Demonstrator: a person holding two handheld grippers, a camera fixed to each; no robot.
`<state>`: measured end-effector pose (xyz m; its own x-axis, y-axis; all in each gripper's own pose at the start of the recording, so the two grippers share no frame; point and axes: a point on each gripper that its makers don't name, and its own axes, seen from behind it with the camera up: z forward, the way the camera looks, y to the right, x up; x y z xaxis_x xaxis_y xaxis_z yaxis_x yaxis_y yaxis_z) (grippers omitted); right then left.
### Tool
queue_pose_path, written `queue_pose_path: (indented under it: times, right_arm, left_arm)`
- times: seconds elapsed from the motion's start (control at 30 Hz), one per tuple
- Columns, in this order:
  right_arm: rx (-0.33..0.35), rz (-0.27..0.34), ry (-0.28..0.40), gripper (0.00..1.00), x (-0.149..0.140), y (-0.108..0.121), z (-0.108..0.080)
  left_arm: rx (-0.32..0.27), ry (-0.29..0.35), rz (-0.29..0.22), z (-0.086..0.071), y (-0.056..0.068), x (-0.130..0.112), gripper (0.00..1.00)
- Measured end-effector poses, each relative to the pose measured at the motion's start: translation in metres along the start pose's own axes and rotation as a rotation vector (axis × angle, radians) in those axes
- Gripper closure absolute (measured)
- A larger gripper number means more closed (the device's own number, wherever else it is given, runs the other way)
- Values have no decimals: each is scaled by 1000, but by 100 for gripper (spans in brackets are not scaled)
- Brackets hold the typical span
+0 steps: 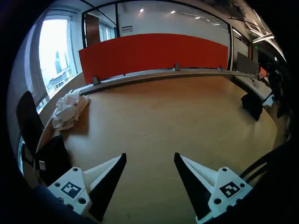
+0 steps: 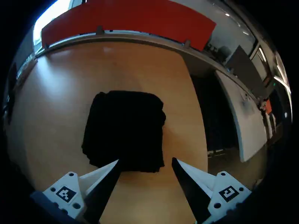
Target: Fold towel
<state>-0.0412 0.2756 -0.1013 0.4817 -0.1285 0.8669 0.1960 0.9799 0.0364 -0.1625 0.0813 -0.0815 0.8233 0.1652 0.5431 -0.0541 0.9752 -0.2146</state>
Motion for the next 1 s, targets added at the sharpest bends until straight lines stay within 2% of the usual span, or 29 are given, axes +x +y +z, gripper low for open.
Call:
queue_pose_path:
  times: [0.2, 0.67, 1.0]
  right_arm:
    - [21, 17, 48, 0, 26, -6, 3]
    - [56, 13, 106, 0, 74, -13, 20]
    - [80, 9, 121, 0, 96, -20, 33]
  left_arm:
    - [4, 1, 1, -2, 0, 0, 6]
    - [32, -4, -2, -7, -7, -1, 5]
    - [50, -15, -8, -9, -10, -6, 5]
